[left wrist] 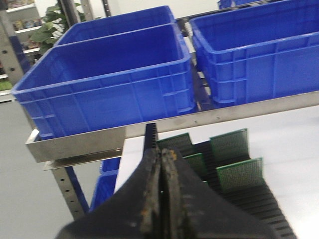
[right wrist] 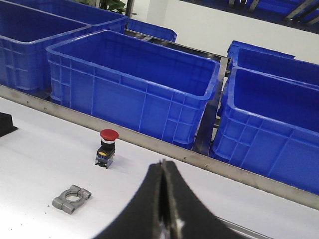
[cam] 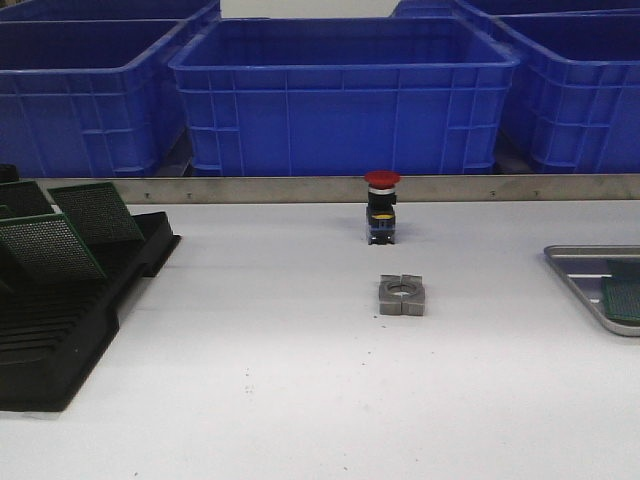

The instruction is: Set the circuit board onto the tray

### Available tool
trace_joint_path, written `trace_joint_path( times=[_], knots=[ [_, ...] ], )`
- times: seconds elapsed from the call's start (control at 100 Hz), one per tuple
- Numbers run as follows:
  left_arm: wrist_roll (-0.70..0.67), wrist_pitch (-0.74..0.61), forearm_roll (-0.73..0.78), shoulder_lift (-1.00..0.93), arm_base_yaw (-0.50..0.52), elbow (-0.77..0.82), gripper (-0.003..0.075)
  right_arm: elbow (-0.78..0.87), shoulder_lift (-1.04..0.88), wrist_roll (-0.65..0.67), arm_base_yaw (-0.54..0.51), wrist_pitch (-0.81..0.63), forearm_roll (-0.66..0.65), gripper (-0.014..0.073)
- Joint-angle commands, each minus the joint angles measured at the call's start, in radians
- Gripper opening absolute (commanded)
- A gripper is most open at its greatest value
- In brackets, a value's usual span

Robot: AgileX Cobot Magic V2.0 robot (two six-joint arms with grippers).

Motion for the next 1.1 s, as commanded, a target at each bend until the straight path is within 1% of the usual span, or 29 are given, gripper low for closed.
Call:
trace_joint_path(
  times=[0.0,0.01,0.03,0.04,0.05,0.08,0.11,0.32,0.33,0.34,0.37,0.44,0.54,1.09],
  knots=[
    [-0.265,-0.169,0.236,0.019,-0.039,-0.001,-0.0017,-0.025,0.011,-0.008,0.002,-0.052,0.014,-0.0060],
    [-0.307,-0.180,0.273,0.019,-0.044,0.007,-0.0017,-0.025,0.011,-0.008,0.002,-0.052,0.014,-0.0060],
    [-0.350,-0.209,0.324,0.019,-0.051,0.020,-0.0017,-0.025,0.011,-0.008,0.002,-0.052,0.014,-0.0060],
    [-0.409,-0.227,0.353,0.019,-0.053,0.029,-0.0017,-0.025,0.011,-0.008,0.002,-0.052,0.014,-0.0060],
    [-0.409,-0.241,0.366,0.019,-0.055,0.029,-0.0017,-0.025,0.011,-0.008,0.002,-0.052,0.014,-0.0060],
    [-0.485,-0.264,0.404,0.019,-0.057,0.052,-0.0017,-0.025,0.011,-0.008,0.002,-0.052,0.014,-0.0060],
    [-0.512,-0.282,0.426,0.019,-0.057,0.069,-0.0017,-0.025,0.011,-0.008,0.002,-0.052,0.014,-0.0060],
    [-0.514,-0.279,0.394,-0.044,-0.057,0.231,-0.0017,-0.025,0.011,-0.008,0.002,-0.052,0.014,-0.0060],
    [-0.514,-0.268,0.392,-0.054,-0.057,0.233,-0.0017,-0.025,0.011,-0.008,0.002,-0.052,0.014,-0.0060],
    [-0.514,-0.218,0.387,-0.065,-0.057,0.228,-0.0017,-0.025,0.011,-0.008,0.002,-0.052,0.014,-0.0060],
    [-0.514,-0.137,0.387,-0.089,-0.057,0.225,-0.0017,-0.025,0.011,-0.008,0.002,-0.052,0.014,-0.0060],
    [-0.514,-0.055,0.383,-0.118,-0.060,0.227,-0.0017,-0.025,0.011,-0.008,0.002,-0.052,0.014,-0.0060],
    [-0.514,-0.009,0.366,-0.116,-0.060,0.227,-0.0017,-0.025,0.011,-0.008,0.002,-0.051,0.014,-0.0060],
    [-0.514,-0.017,0.346,-0.116,-0.060,0.227,-0.0017,-0.025,0.011,-0.008,0.002,-0.051,0.014,-0.0060]
  ],
)
